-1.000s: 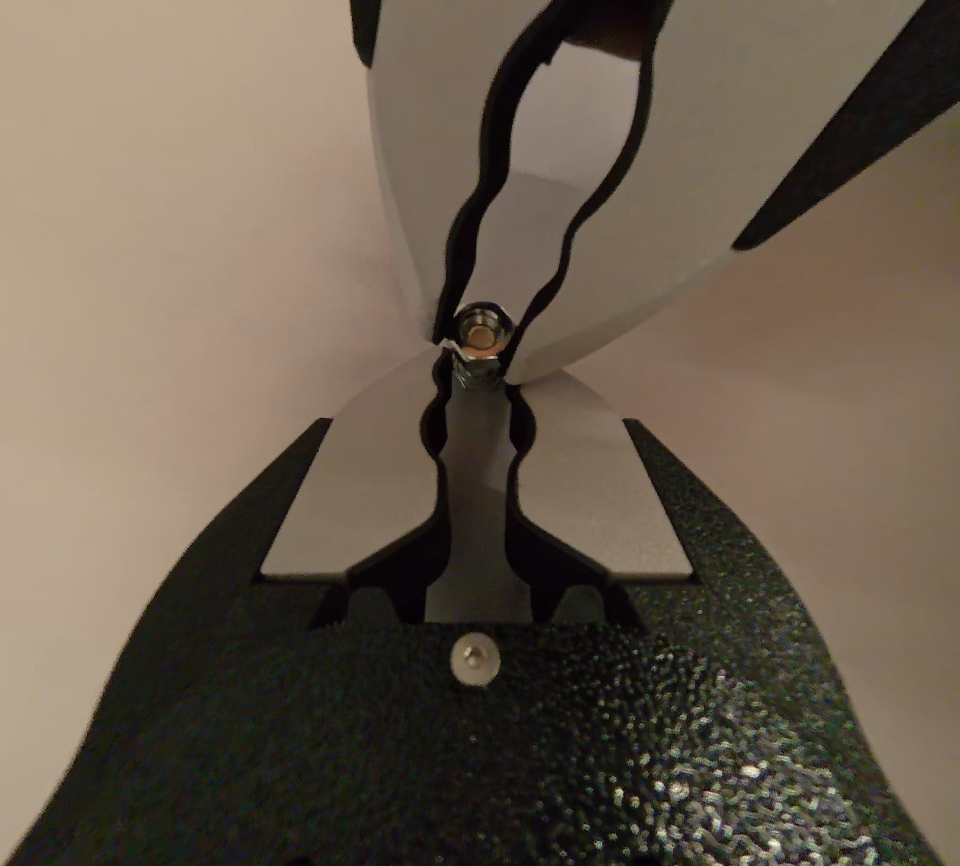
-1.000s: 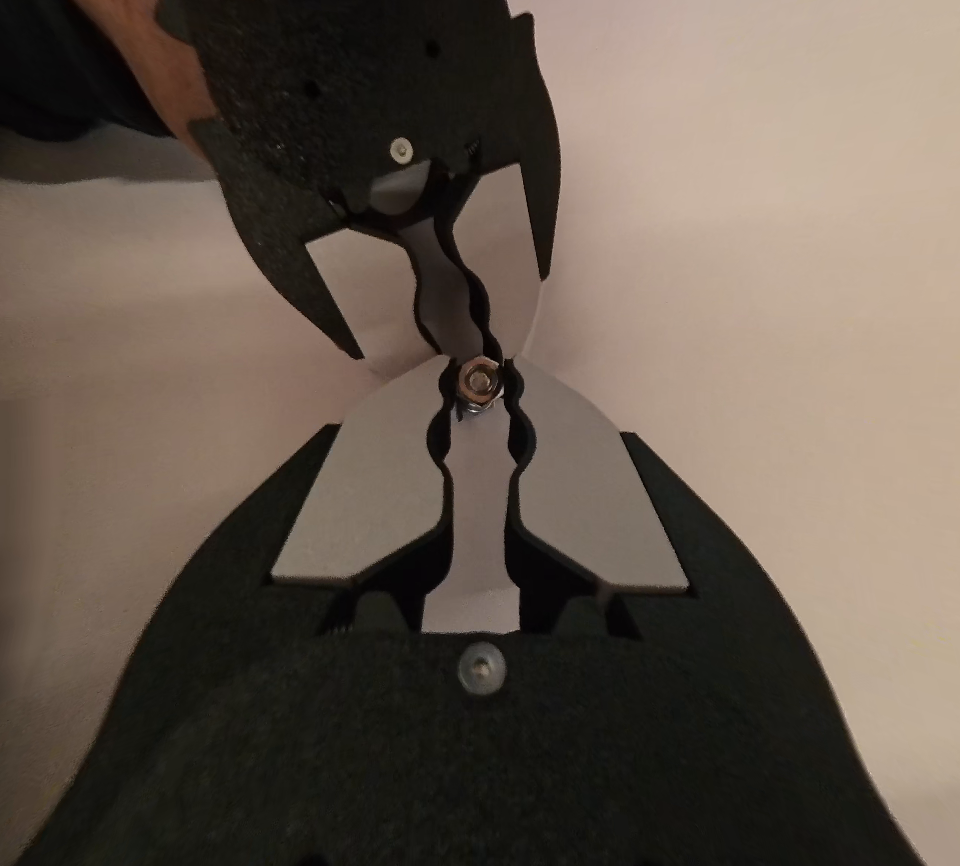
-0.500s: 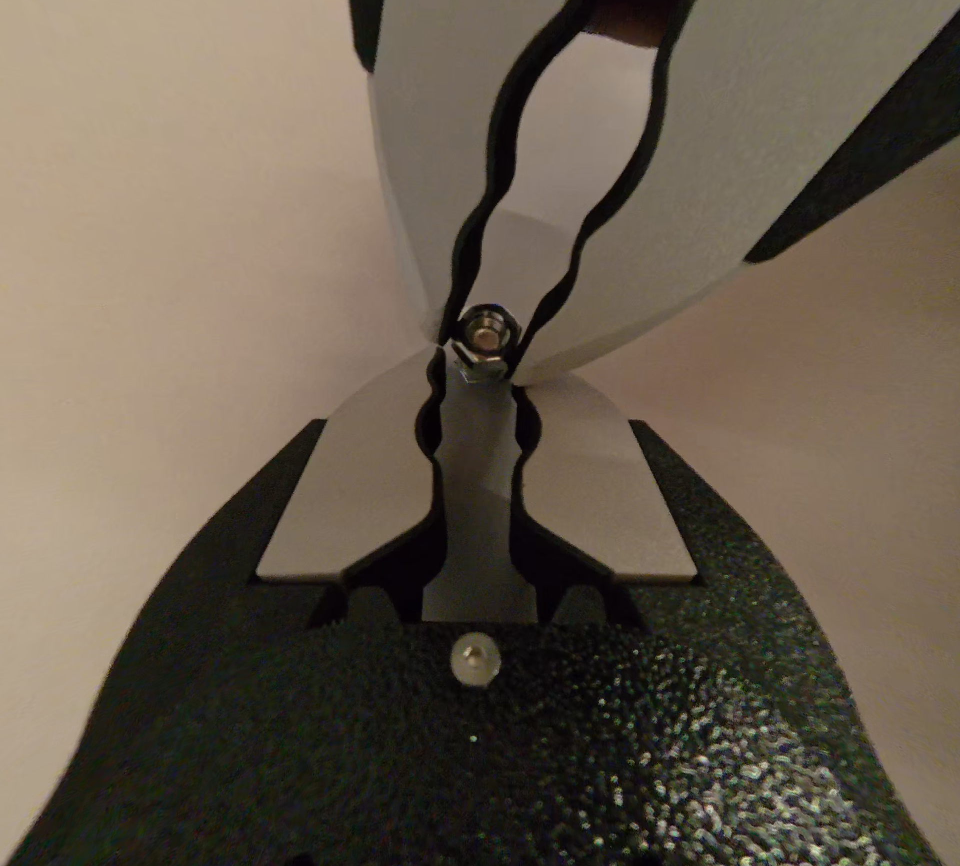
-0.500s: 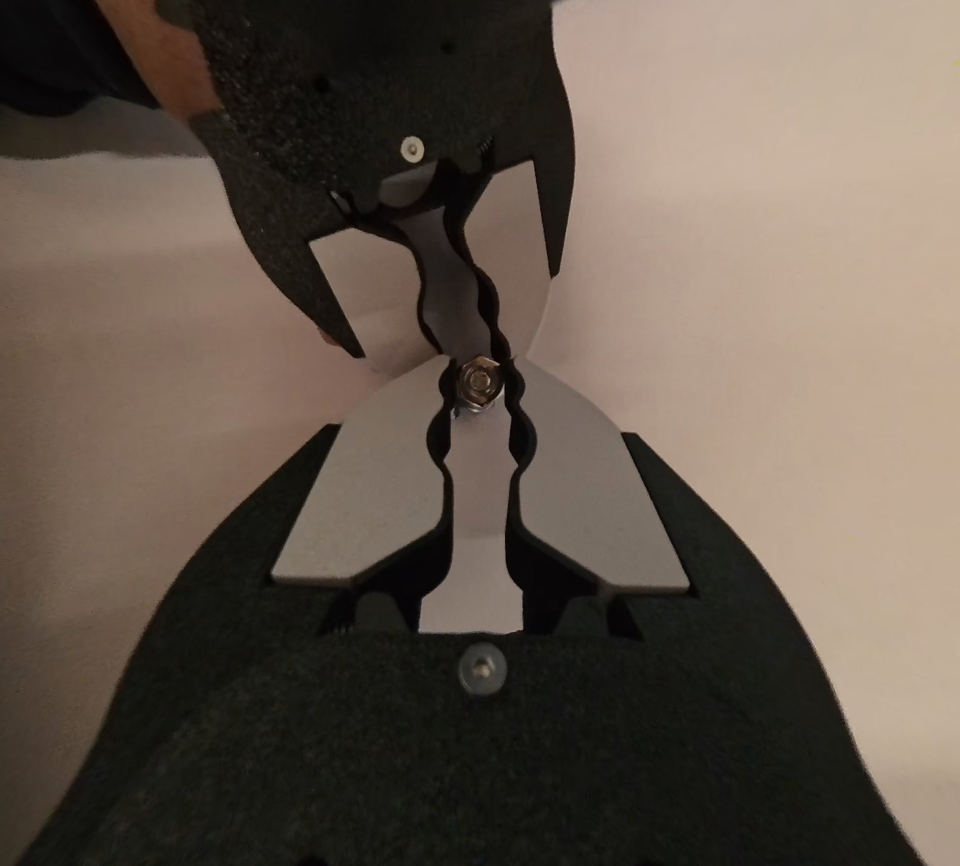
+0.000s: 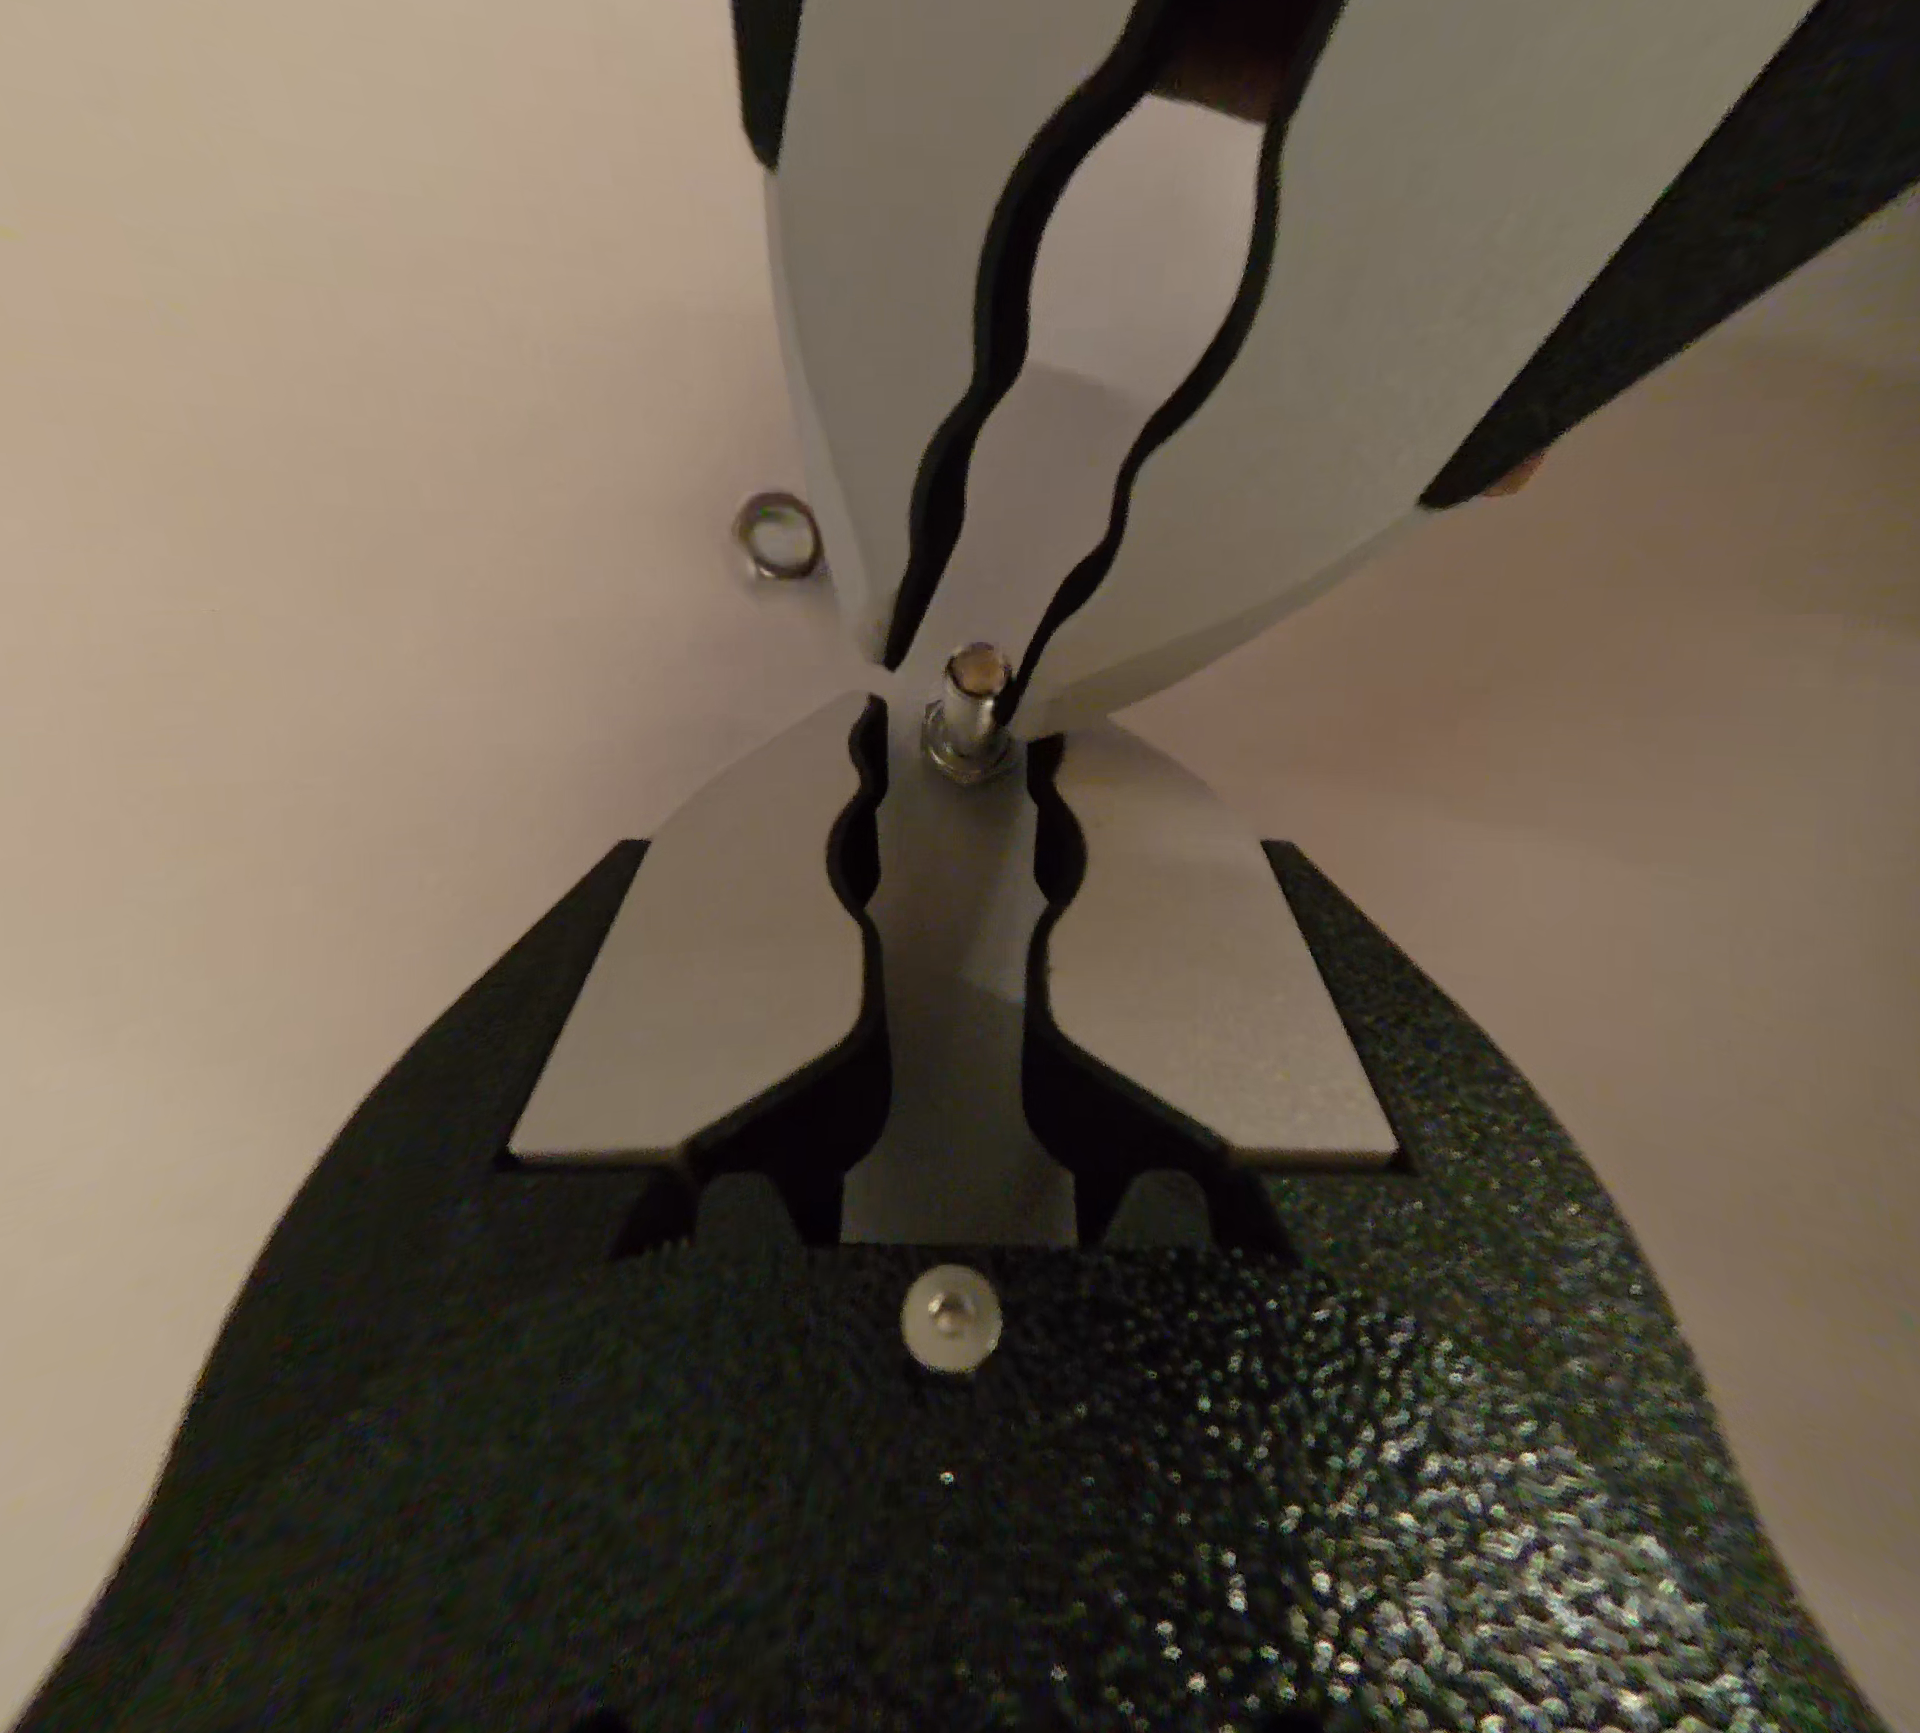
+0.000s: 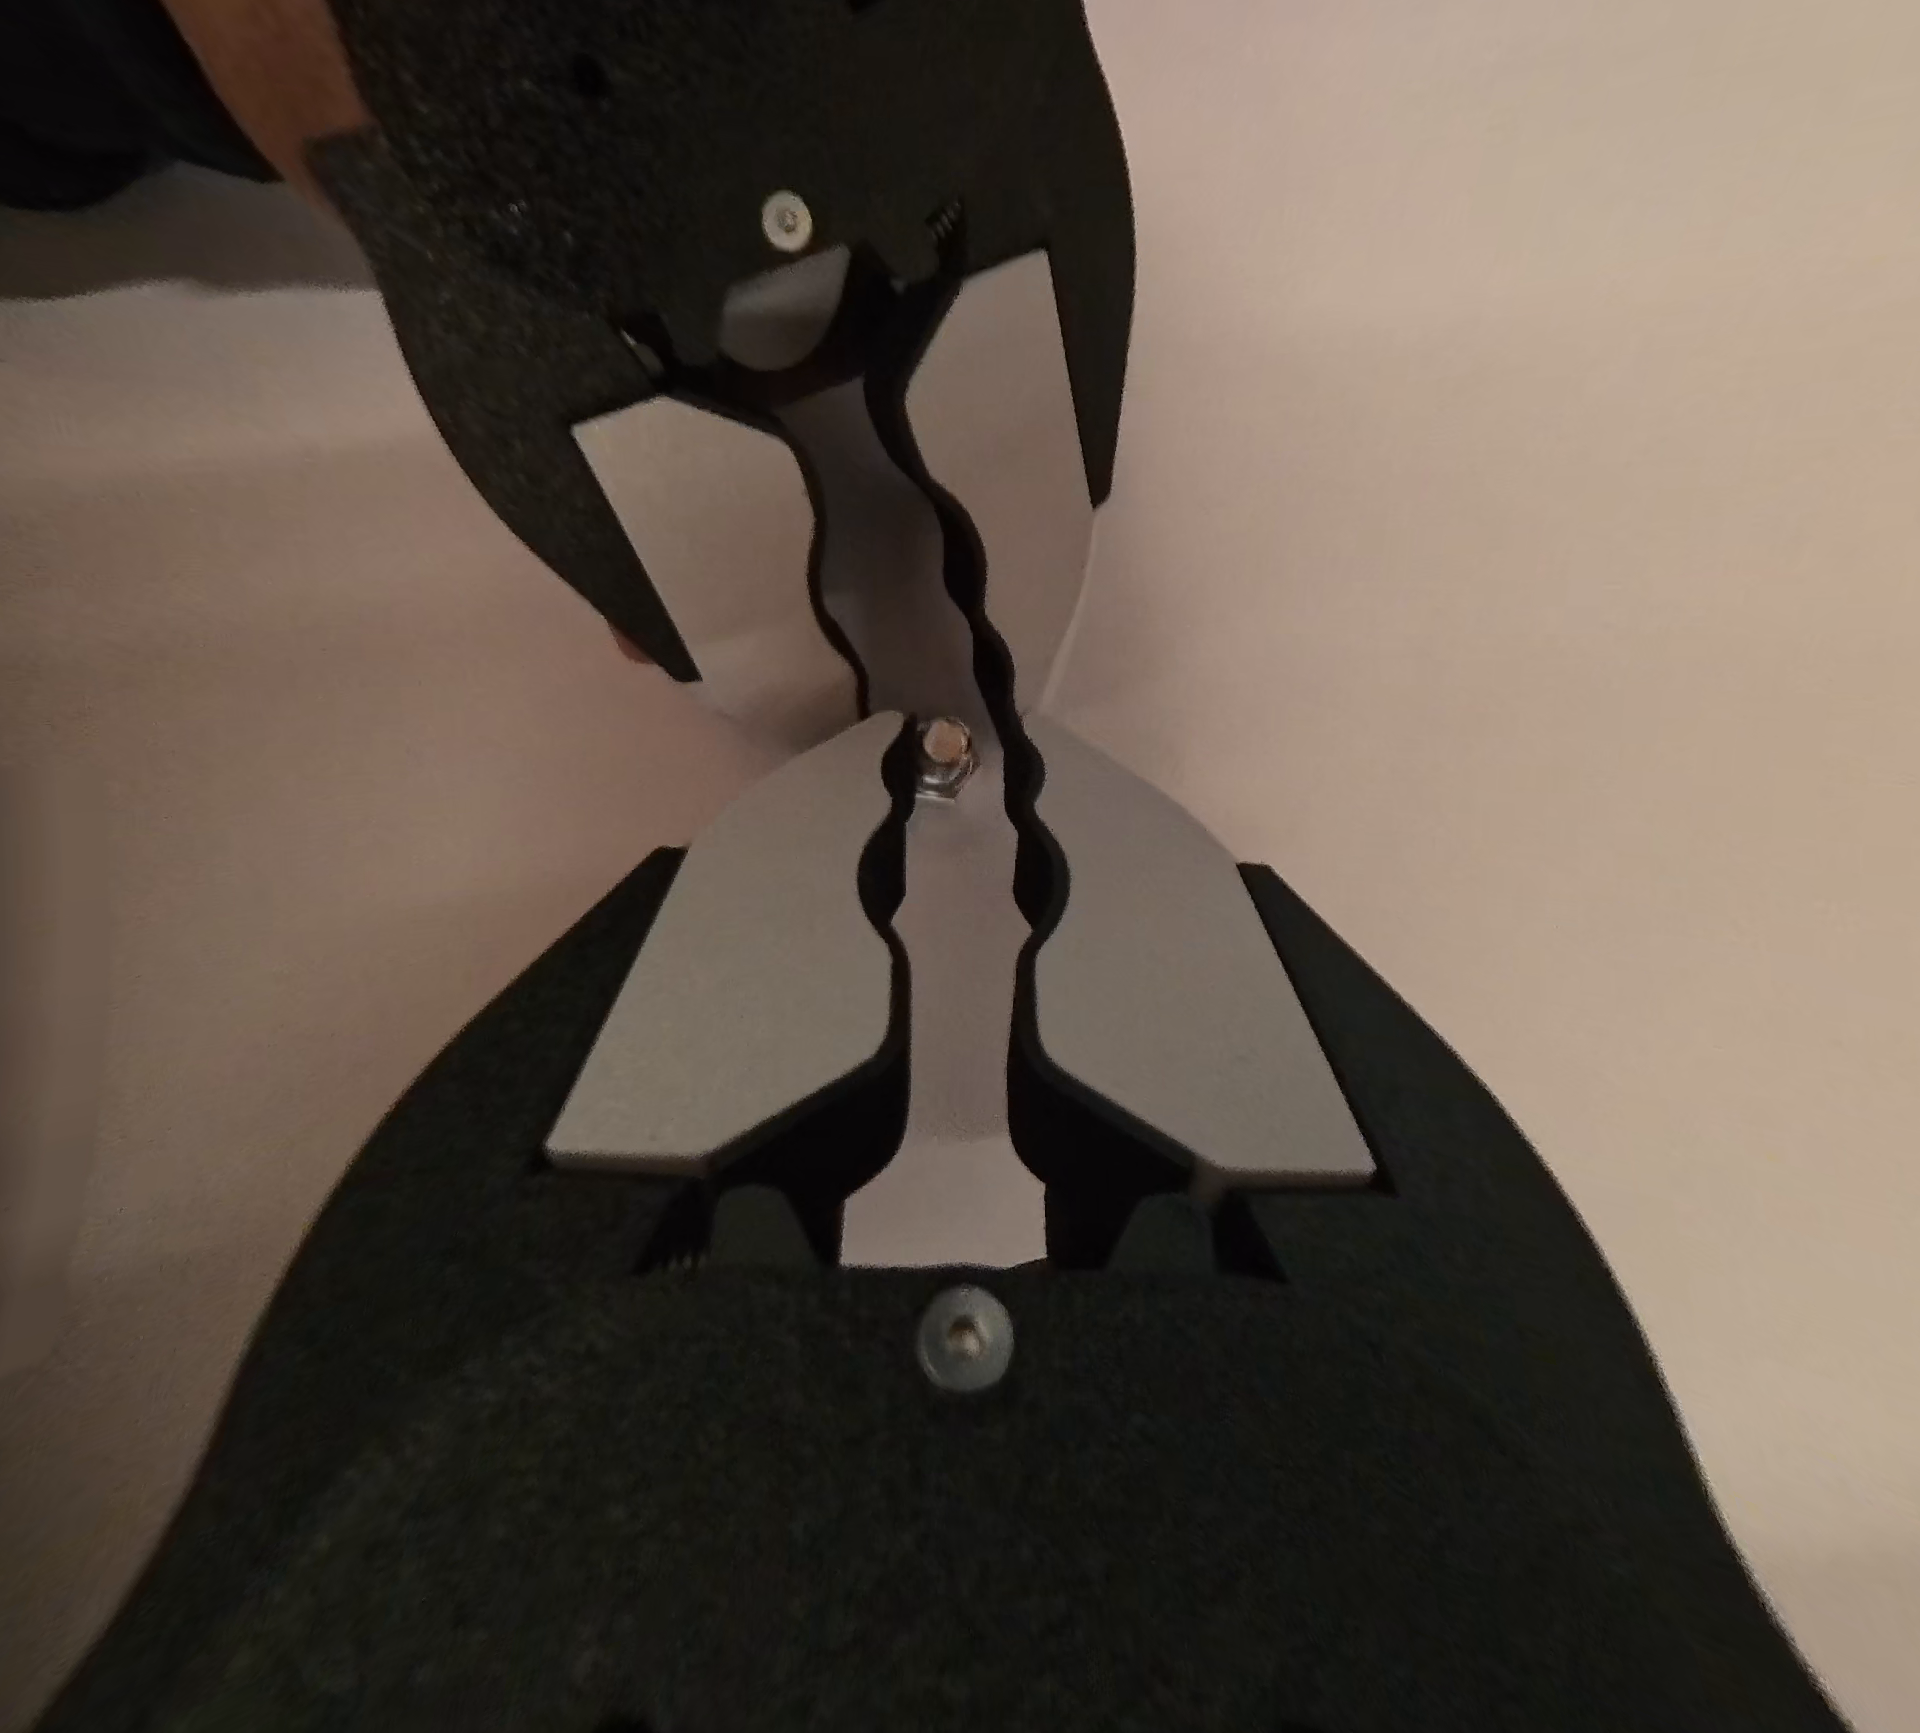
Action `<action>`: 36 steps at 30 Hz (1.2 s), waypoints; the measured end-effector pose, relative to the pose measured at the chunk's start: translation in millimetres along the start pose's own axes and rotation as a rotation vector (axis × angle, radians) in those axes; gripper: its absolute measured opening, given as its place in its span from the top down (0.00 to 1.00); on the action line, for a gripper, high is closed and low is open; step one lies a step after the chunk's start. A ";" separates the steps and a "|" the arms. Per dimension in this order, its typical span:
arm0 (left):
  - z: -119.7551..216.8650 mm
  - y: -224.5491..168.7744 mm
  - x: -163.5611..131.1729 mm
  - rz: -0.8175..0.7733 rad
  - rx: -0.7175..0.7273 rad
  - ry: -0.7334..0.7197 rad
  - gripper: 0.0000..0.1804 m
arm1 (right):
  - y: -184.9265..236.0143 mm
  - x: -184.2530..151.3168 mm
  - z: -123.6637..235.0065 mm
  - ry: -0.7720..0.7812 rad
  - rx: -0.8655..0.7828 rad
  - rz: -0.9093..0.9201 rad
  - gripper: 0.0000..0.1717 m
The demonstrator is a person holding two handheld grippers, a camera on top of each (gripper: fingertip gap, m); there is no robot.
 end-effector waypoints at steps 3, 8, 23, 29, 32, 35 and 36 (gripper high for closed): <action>0.9 1.5 -0.5 0.031 -0.002 -0.007 0.86 | -0.7 -5.9 -0.1 -0.016 0.001 0.002 0.90; 4.9 3.0 -2.0 0.056 -0.024 -0.032 0.86 | -1.6 -6.9 0.0 -0.043 0.009 -0.016 0.90; 27.3 8.3 -4.9 0.081 -0.098 -0.225 0.81 | -19.5 2.5 9.6 -0.379 0.161 -0.319 0.95; 63.2 21.6 7.8 0.125 -0.014 -0.634 0.81 | -27.5 -3.0 52.3 -0.969 0.503 -0.545 0.95; 70.9 15.6 17.9 0.092 -0.034 -0.767 0.83 | -24.4 -1.4 56.9 -1.031 0.537 -0.535 0.95; 69.5 7.5 25.5 0.031 -0.013 -0.804 0.84 | -17.5 3.4 56.9 -1.054 0.558 -0.500 0.95; 68.1 5.3 27.1 0.019 -0.012 -0.805 0.84 | -15.1 4.9 56.7 -1.059 0.559 -0.487 0.95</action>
Point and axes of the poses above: each gripper's, where its closed fingertips meet, z back along the fingers, x out of its top, y = z × x across the jaws, the point moved 5 cm from there along z, back along the fingers, and after that the axes turned 12 degrees about y, right-handed, at the moved point
